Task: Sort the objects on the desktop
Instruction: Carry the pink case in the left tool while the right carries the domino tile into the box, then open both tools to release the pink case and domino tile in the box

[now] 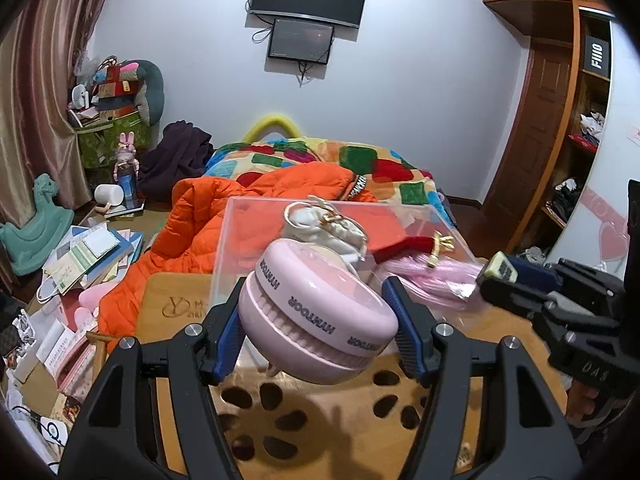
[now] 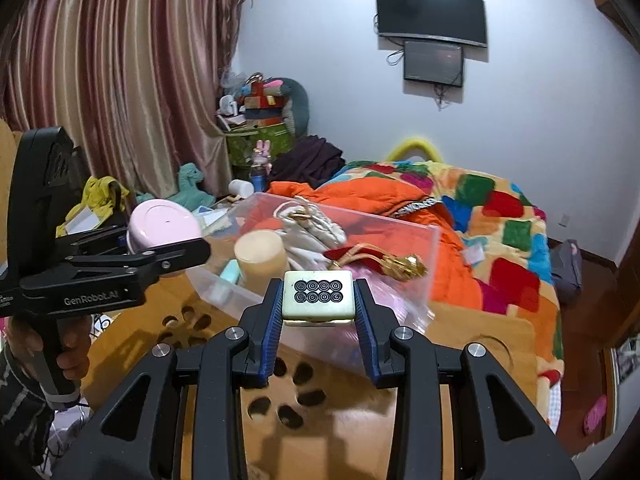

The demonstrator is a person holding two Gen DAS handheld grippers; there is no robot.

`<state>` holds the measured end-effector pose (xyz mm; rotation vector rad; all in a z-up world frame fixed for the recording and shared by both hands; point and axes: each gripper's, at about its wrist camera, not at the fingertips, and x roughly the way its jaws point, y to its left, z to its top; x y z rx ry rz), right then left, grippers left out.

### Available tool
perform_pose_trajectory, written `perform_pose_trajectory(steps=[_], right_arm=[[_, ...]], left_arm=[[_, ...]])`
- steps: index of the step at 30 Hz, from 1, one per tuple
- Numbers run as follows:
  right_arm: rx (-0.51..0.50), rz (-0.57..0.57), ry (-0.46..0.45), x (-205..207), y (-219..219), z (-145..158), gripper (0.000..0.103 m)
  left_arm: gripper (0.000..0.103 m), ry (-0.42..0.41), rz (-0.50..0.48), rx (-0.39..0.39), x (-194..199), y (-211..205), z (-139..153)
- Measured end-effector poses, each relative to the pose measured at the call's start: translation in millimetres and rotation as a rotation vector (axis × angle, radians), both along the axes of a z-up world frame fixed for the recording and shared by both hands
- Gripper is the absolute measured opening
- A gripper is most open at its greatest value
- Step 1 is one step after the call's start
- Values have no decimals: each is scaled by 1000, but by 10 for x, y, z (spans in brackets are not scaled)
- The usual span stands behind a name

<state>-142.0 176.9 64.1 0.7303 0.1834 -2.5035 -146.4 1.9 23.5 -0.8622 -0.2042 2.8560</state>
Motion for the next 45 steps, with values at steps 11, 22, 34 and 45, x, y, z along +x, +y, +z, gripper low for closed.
perform_pose_trajectory(steps=[11,22,34,45], right_arm=[[34,64,-68,-415,-333,-209,31],[67,101,-88,-582,-500,-323,31],[118,74,-32,-491,-616,-344,33],[111,55,47,-235,-528,-155,40]], left_arm=[[64,-34,4,28,-328,-169,-156],[64,-58,1,37,-467,-197,-275],[67,-70,5,50,-406,-214,-289],[74,-24,-3,61,-203,-187,-100]])
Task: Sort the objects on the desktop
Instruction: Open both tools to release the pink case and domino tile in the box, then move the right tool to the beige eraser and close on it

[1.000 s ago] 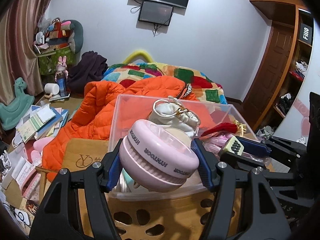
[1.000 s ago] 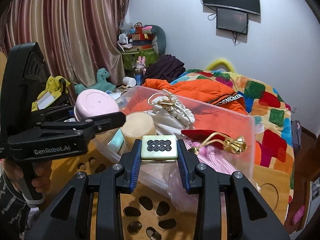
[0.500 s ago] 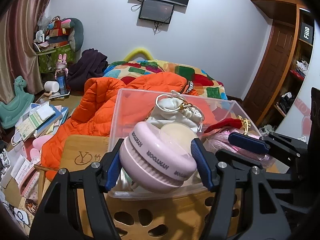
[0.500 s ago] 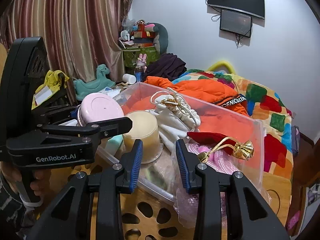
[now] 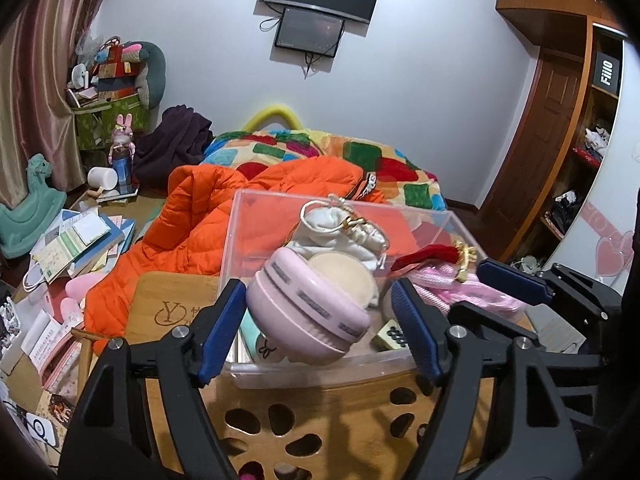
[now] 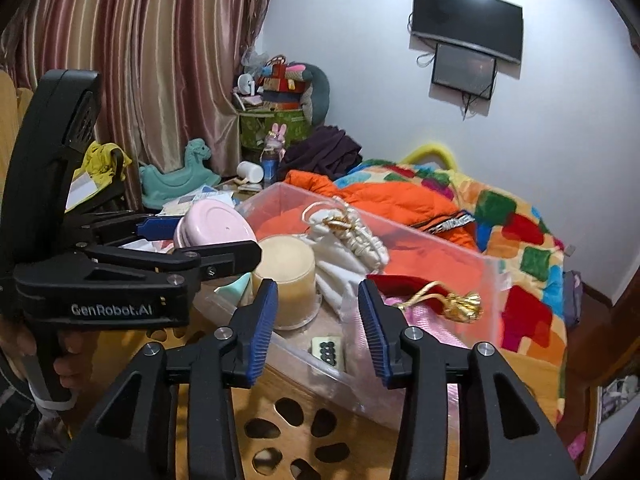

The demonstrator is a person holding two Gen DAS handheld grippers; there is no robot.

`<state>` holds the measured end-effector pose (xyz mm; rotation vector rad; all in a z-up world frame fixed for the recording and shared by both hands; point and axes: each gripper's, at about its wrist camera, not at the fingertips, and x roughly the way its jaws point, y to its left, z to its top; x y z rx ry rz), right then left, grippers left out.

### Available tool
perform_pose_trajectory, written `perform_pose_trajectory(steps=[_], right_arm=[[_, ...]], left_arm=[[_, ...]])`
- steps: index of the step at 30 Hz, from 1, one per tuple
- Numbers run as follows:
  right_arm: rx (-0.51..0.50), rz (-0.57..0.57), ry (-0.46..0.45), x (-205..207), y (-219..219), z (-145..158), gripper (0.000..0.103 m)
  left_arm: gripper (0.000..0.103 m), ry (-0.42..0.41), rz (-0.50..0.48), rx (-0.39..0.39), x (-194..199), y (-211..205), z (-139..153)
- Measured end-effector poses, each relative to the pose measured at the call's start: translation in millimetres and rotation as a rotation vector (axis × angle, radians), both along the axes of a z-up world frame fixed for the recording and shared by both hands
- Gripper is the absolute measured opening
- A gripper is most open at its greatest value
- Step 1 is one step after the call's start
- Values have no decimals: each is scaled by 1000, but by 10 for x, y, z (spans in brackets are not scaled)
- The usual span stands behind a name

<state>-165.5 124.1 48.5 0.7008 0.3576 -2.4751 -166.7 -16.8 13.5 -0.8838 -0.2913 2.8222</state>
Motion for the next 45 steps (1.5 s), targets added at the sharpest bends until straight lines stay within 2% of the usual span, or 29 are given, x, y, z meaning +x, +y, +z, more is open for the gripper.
perform_pose_trajectory(steps=[11,18,24,29,34,40,41,43,45], right_arm=[[-8,-62,63,408,322,166,53],[-35,-100,51,676,585,121,60],[-50,-98,-11,878,688,-80,62],[-42,-81,-80,1039,677,-363,62],[-35,-67,-163,1116,628,-681,62],[-2,-57,-199,1146,537,-912,62],[11,-55,-199,1152,512,-938,62],[27,-54,-195,1166,477,-970,58],[46,-50,-187,1177,448,-1006,49]], left_arm=[[79,57,-28,-30,363,101,176],[83,33,-37,-31,620,117,45],[83,-35,-54,-28,842,171,-253],[83,-82,-61,-46,1025,257,-492],[83,-103,-79,-66,1159,374,-640],[83,-104,-89,-79,1263,483,-749],[82,-106,-92,-75,1269,490,-766],[71,-107,-96,-71,1269,503,-780],[66,-112,-110,-71,1264,528,-796]])
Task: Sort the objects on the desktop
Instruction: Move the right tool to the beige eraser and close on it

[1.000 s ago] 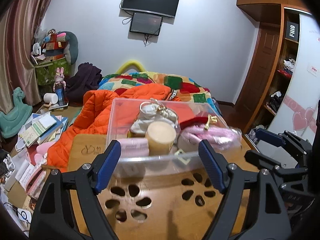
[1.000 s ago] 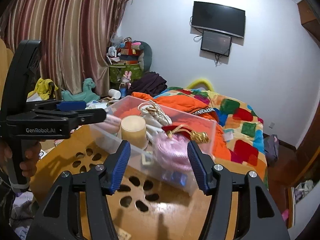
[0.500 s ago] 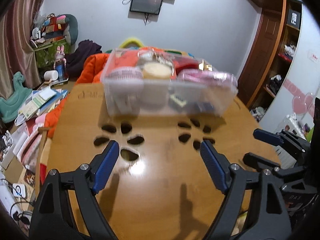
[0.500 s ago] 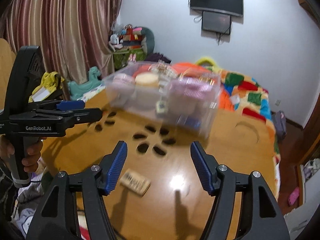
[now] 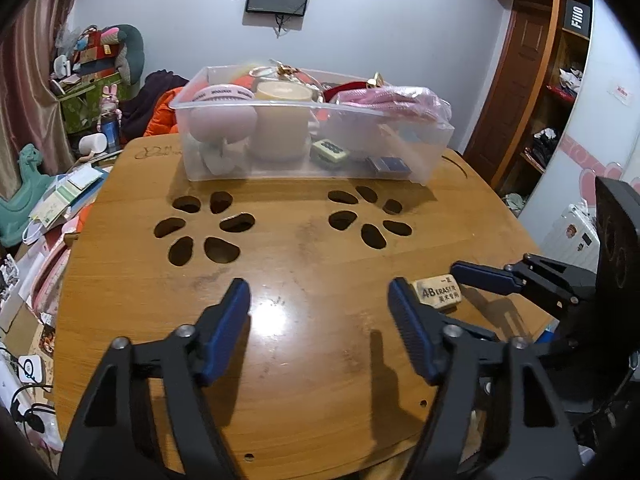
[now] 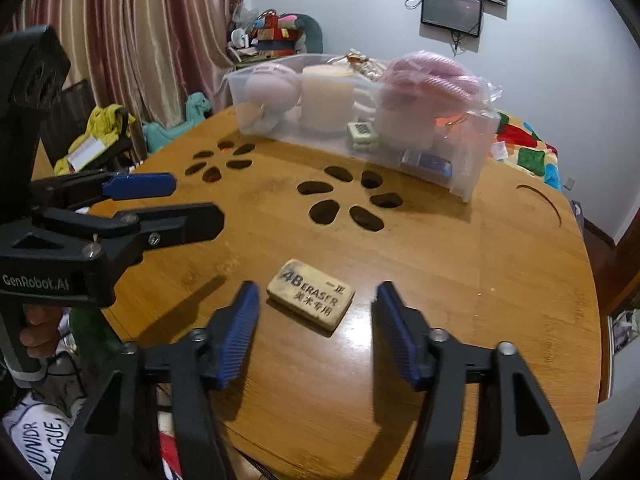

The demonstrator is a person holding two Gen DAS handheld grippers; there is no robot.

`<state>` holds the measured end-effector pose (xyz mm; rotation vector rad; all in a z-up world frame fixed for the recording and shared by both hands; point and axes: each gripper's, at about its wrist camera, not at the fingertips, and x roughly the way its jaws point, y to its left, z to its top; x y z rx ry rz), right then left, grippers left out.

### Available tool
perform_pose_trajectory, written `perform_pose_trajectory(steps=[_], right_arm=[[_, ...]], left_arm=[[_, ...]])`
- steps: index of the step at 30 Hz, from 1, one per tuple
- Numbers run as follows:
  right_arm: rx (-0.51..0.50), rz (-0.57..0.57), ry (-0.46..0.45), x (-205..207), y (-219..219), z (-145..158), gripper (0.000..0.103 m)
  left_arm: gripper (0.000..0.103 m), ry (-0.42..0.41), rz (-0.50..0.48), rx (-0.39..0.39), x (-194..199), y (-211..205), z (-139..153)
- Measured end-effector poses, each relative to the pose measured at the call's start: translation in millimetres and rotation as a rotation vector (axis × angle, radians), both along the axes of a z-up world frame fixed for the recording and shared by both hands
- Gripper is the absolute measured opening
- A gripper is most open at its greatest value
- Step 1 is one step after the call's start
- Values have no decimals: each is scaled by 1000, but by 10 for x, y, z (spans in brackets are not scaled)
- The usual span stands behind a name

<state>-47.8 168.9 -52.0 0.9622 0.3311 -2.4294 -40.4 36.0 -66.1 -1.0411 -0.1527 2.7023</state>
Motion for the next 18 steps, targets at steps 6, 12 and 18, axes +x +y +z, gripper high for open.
perform_pose_trajectory(steps=[6,12,18], right_arm=[[3,12,10,14,-14,9,42],[-27,-13,-4,-50,37,53,41],[-78,-34,8,-165,169,256,41]], left_arm=[[43,-1,-46,-7,-20,116,-27],[22,-5,-71,-11,-71,204,-48],[8,20,-78,-1,-156,200,44]])
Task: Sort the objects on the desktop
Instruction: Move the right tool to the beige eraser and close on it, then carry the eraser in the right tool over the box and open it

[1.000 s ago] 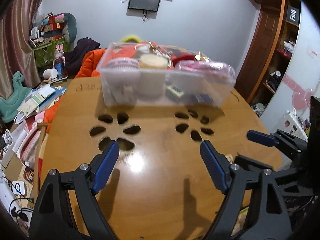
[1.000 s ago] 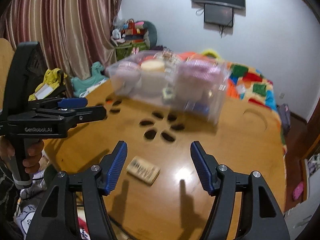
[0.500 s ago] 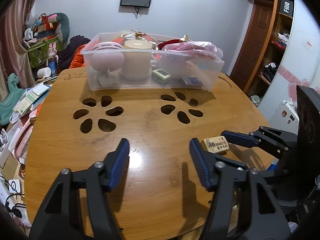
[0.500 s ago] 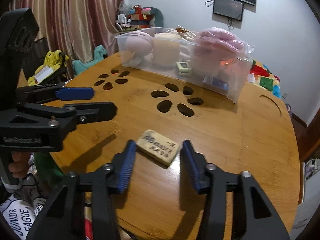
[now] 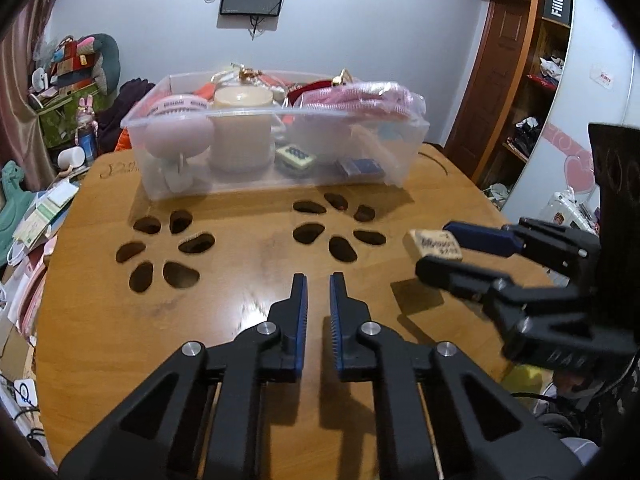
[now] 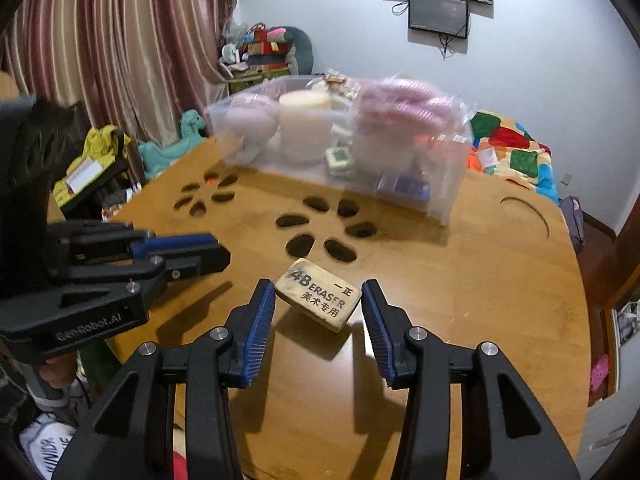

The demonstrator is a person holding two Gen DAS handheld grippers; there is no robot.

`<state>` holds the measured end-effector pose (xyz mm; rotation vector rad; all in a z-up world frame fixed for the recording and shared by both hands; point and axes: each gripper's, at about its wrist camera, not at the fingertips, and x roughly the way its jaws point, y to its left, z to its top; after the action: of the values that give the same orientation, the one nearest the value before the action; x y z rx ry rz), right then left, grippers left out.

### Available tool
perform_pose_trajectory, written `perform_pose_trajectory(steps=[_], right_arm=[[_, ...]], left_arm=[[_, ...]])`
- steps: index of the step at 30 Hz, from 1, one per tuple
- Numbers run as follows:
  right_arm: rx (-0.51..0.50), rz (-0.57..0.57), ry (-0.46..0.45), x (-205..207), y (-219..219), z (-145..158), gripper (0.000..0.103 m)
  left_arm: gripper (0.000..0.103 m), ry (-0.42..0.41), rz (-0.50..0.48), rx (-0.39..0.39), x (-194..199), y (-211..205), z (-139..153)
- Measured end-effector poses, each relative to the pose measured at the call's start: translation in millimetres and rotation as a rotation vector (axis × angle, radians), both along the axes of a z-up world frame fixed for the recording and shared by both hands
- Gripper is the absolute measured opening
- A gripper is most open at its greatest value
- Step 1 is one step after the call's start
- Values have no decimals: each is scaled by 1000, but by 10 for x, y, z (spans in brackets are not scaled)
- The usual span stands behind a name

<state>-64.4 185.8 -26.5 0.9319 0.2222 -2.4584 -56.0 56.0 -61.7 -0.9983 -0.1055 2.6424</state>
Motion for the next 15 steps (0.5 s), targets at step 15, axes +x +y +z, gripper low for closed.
perform_pose_trajectory(steps=[15], right_arm=[[-48,76,69,-406,-116,617,41]], left_arm=[[7,115,14,3,-349,-258,532]])
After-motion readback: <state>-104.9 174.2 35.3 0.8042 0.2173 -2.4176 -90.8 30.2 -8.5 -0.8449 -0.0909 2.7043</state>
